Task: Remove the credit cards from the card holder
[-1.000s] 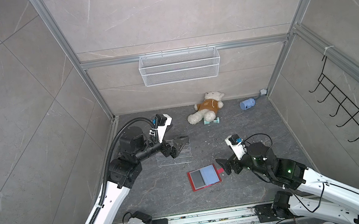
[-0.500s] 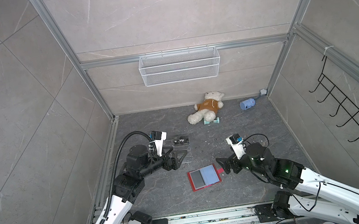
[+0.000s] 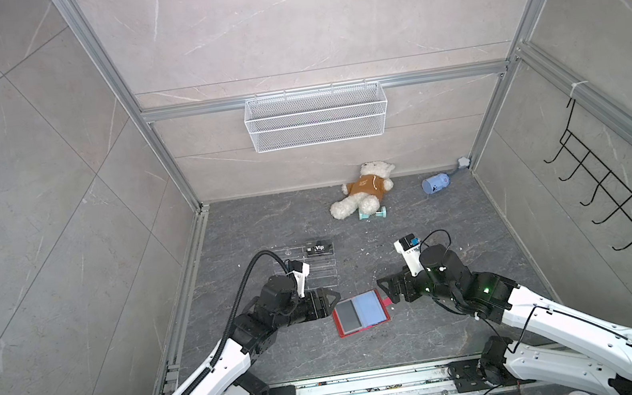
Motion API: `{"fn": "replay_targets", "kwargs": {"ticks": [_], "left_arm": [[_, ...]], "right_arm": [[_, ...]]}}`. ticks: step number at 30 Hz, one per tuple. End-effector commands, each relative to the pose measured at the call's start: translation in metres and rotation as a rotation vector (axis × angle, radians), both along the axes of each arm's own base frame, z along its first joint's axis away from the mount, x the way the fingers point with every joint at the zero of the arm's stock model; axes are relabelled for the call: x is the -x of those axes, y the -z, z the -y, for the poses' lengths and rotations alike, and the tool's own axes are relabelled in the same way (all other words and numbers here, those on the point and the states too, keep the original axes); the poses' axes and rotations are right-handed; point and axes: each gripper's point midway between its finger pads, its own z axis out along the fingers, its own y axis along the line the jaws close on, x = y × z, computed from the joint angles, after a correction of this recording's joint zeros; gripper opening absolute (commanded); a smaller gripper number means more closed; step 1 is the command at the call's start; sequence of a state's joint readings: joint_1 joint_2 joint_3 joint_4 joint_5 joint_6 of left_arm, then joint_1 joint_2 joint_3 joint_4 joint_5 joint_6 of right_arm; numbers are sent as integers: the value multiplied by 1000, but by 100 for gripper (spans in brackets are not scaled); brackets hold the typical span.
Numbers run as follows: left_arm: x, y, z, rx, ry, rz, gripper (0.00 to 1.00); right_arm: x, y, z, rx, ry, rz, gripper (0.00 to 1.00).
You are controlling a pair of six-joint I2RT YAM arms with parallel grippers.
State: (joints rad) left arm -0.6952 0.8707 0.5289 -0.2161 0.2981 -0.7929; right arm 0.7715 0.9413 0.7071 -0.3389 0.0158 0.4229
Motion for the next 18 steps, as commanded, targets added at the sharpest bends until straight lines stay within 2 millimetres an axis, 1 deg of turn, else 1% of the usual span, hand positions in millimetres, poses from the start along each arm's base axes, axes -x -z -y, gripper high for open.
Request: {"fn": "replay_targets", "kwargs": {"ticks": [1,6,11,14,18], "left_arm": [[-5,3,6,94,-94,-76,74],[-1,26,4,142,-162,-185,71],[4,49,5,173,-200,-280,69],[5,63,5,175,-221,-316,66],[6,75,7,183,-227,-344,63]], "right_arm": [[2,-8,-12,-79,-24,-34,100],[5,-4,-18,-111,-41,-66,99],[8,5,-26,-141,-63,-107,95],[10,12,-31,-156,-74,-135,92],[12,20,-37,-175,-87,-173,88]]}}
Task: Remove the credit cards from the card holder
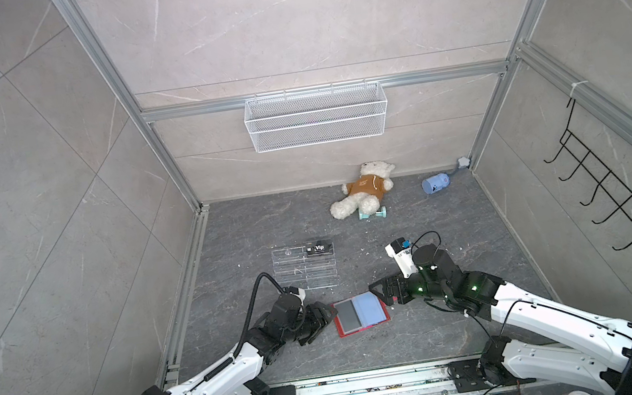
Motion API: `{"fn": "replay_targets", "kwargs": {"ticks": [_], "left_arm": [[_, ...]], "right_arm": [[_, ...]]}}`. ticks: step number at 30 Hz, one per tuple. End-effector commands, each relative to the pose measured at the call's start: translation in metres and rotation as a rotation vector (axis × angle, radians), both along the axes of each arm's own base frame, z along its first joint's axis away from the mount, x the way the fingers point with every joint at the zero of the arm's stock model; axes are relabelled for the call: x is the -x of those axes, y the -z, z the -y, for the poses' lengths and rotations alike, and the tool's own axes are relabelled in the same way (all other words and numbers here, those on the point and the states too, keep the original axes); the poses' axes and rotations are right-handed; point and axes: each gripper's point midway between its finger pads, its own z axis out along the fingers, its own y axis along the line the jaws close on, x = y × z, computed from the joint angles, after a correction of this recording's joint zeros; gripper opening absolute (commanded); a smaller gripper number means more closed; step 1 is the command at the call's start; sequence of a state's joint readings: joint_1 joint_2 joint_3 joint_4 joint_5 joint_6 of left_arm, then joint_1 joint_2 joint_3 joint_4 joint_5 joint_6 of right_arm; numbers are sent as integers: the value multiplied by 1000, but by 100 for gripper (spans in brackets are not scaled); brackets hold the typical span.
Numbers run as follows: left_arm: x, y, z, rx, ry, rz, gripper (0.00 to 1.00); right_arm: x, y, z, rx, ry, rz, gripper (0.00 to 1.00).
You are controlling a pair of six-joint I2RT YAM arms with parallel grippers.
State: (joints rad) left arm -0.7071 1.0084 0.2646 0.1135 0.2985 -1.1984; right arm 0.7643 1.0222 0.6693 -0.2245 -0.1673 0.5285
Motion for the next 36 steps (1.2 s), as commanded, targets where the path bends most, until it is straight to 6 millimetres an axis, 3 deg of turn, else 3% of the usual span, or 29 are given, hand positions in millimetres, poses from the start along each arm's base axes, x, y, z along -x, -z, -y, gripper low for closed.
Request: {"fn": "replay_targets", "kwargs": {"ticks": [1,5,18,26,36], "left_arm": [[-5,-10,13,87,-9,5,63],[-4,-1,10,73,-24,-14,63],[-6,12,20,88,-1,-31,45],[-5,24,20,83,-4,-46,38],[-7,23,27,96,14,-30,25]], "right_arm": [[2,6,-8,-47,-13,-41,88],[3,15,-15,-75,-21,-80,83],[3,58,-35,-106,-28,-220,63],[3,75,-34,-86,-15,-249,56],[4,94,-36,-76,-3,-289,46]]}}
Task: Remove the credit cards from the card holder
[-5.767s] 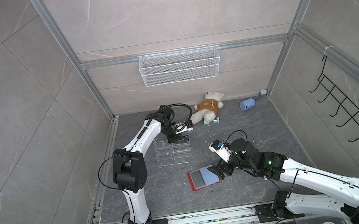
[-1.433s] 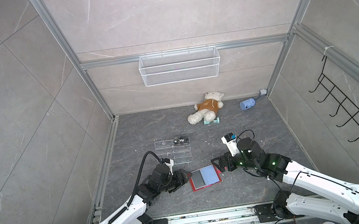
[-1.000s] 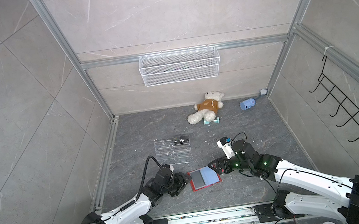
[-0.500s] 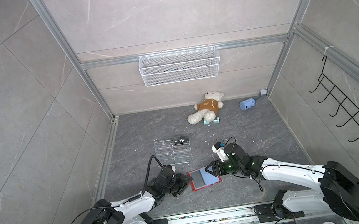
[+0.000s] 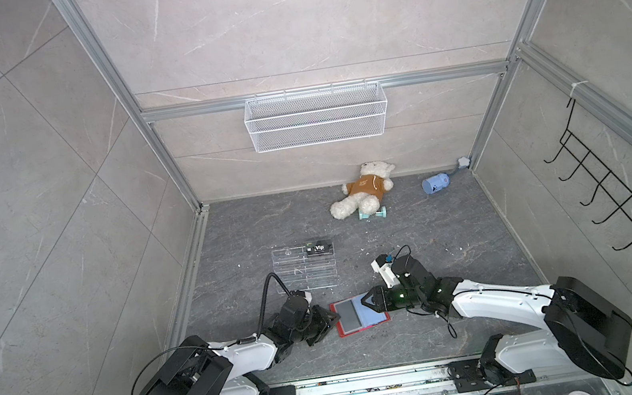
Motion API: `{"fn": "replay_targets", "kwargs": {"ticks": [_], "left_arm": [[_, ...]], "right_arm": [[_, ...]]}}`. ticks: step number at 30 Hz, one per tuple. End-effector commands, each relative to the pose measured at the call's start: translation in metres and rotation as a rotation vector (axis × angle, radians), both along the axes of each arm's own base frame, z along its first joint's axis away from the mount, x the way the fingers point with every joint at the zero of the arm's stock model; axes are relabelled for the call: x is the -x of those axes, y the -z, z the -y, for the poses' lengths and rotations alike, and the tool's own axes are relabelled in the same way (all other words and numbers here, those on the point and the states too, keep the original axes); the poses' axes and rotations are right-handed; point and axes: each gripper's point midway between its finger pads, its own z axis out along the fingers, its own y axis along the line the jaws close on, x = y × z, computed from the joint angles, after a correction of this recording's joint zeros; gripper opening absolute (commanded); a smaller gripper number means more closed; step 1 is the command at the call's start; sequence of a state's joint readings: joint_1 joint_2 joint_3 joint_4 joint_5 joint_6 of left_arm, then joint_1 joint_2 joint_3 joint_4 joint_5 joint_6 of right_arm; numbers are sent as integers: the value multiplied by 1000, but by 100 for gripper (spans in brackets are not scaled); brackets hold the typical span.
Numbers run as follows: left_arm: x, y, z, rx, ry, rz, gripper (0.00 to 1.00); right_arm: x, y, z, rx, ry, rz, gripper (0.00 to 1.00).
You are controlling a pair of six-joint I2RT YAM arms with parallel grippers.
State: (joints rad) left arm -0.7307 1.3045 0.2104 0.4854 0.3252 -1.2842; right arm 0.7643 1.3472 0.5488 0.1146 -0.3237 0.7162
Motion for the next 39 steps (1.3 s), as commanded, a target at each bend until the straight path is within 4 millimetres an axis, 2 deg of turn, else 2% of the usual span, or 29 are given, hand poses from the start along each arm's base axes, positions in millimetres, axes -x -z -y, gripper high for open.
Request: {"fn": "replay_targets", "kwargs": {"ticks": [1,6,17,20,34,36,39], "left_arm": [[-1,-9,9,43,23,29,24],[-1,-11,9,49,25,40,15],[-4,-22,12,68,37,82,8],[-5,-25,14,75,46,92,0],[-6,-33,16,94,56,131,0],[-6,-34,16,97,54,133,7],[-6,-34,17,97,56,133,13]], "right_arm": [[1,8,-2,-4,0,-21,45],[2,17,-4,12,7,-35,40],[4,36,1,56,23,-71,37],[5,38,2,60,24,-77,36],[9,51,2,75,26,-110,36],[10,52,2,75,26,-113,36],[11,55,2,79,24,-118,36]]}}
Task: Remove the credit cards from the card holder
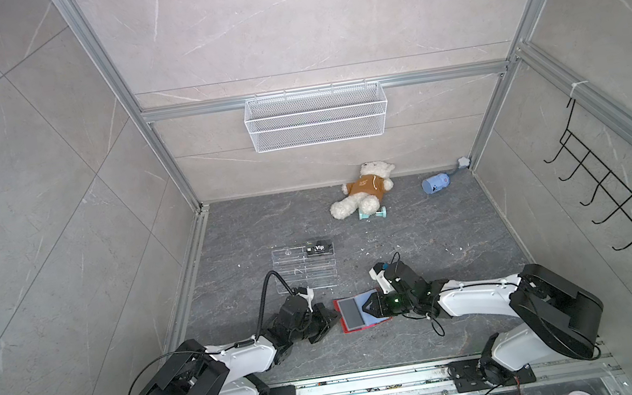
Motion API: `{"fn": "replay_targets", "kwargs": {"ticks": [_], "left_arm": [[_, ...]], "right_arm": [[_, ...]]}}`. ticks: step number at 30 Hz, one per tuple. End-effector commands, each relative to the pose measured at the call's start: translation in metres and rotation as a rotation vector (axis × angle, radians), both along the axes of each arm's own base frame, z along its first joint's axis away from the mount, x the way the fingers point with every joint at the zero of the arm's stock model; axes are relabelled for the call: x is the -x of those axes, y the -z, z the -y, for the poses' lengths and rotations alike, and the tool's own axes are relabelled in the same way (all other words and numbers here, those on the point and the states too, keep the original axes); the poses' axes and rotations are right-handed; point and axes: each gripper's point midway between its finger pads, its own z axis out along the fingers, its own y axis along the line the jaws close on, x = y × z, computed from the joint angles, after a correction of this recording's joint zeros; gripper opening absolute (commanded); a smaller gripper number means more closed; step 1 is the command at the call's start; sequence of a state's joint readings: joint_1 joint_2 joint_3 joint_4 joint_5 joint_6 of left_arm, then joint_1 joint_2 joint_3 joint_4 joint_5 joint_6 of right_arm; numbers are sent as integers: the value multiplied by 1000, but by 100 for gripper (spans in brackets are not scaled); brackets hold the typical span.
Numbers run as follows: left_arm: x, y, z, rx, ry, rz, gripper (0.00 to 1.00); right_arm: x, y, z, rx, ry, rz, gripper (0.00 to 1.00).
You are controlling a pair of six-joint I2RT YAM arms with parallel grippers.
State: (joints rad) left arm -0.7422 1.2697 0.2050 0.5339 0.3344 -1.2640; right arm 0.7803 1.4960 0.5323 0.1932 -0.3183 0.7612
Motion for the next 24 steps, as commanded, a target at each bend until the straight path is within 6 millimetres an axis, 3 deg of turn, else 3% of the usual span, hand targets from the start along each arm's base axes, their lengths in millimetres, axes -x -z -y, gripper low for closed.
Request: {"fn": "replay_targets", "kwargs": {"ticks": [1,24], "left_arm": [[-4,-18,9,50,28,68,13],[-2,-14,16,54,58,73,15]], "right_arm": [[6,13,4,27,5,-27,36],[9,19,2,26,-2,-38,35]]}}
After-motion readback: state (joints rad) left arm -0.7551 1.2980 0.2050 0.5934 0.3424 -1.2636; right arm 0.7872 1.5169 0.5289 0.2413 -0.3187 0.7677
